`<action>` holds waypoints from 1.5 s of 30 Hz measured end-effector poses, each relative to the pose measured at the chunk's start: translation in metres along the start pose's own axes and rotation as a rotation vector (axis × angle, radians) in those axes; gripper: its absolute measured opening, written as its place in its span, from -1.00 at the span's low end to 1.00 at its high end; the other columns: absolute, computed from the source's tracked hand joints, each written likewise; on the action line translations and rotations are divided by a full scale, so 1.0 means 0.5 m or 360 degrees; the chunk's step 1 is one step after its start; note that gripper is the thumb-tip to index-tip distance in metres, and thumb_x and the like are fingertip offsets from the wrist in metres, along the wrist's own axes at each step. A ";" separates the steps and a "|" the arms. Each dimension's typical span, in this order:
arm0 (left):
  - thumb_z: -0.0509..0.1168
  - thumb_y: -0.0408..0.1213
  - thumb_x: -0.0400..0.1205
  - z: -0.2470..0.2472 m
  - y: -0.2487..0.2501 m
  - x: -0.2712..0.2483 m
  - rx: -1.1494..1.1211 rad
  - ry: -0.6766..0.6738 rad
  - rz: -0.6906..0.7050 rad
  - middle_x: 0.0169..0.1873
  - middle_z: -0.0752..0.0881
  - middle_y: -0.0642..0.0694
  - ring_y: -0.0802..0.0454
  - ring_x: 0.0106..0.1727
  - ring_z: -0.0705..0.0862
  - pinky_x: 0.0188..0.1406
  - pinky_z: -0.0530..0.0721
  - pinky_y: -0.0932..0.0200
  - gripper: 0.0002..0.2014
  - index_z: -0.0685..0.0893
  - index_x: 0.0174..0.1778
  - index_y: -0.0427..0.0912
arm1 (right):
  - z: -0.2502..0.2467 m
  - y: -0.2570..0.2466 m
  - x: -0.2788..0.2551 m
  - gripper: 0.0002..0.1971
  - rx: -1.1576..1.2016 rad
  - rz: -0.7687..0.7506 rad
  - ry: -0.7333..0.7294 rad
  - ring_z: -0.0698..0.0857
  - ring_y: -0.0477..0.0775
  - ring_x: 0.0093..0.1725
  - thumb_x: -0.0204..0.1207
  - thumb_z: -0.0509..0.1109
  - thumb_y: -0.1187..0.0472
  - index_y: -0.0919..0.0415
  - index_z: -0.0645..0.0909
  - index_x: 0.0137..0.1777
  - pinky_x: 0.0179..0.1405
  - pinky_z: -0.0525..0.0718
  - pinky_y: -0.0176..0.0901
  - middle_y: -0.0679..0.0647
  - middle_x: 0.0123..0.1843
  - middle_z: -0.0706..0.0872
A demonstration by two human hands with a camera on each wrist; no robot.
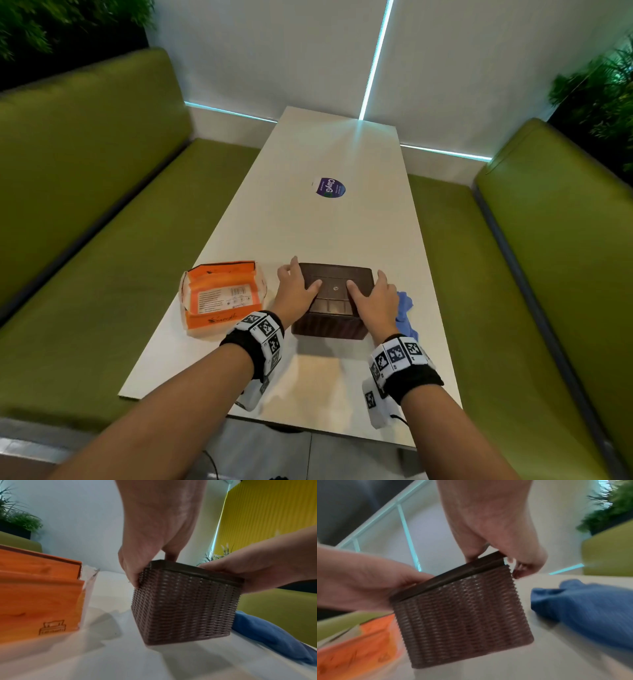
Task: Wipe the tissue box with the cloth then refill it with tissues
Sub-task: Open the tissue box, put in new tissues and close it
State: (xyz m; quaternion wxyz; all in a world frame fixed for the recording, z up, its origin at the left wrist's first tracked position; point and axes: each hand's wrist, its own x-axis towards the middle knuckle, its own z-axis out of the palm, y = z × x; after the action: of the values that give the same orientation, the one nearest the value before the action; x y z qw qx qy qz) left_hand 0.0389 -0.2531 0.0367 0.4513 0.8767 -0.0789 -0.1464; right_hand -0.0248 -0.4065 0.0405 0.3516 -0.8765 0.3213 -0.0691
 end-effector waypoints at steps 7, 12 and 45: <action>0.15 0.43 0.41 0.036 -0.069 0.032 -0.0256 -0.0085 -0.0102 0.45 0.54 -0.29 -0.22 0.44 0.55 0.44 0.54 -0.23 -0.03 0.16 0.60 -0.16 | 0.024 0.043 0.001 -0.49 0.1174 0.0304 -0.0498 0.82 0.09 0.09 0.36 0.53 -0.19 0.08 0.68 0.23 0.22 0.74 0.14 0.04 0.08 0.85; 0.18 0.51 0.35 0.040 -0.100 0.049 -0.0419 -0.0108 -0.0066 0.51 0.52 -0.18 -0.15 0.49 0.54 0.47 0.53 -0.21 -0.03 0.20 0.60 0.02 | 0.034 0.048 0.014 -0.40 0.1108 0.0270 -0.0549 0.79 0.08 0.14 0.29 0.49 -0.32 0.00 0.65 0.26 0.29 0.70 0.15 0.02 0.13 0.83; 0.37 0.09 0.59 -0.008 -0.062 0.003 -0.0878 -0.0178 -0.0192 0.32 0.69 -0.07 -0.03 0.29 0.69 0.41 0.62 -0.12 -0.42 0.44 0.50 0.01 | 0.010 0.007 -0.011 -0.59 0.1258 0.0378 -0.0664 0.73 0.11 0.23 0.69 0.18 -0.08 -0.13 0.38 0.52 0.10 0.76 0.05 0.06 0.34 0.68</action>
State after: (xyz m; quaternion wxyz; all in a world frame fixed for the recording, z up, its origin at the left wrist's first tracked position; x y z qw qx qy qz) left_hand 0.0416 -0.2324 0.0137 0.6582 0.7145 -0.0086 -0.2370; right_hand -0.0292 -0.4024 0.0350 0.7215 -0.6275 0.2909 0.0325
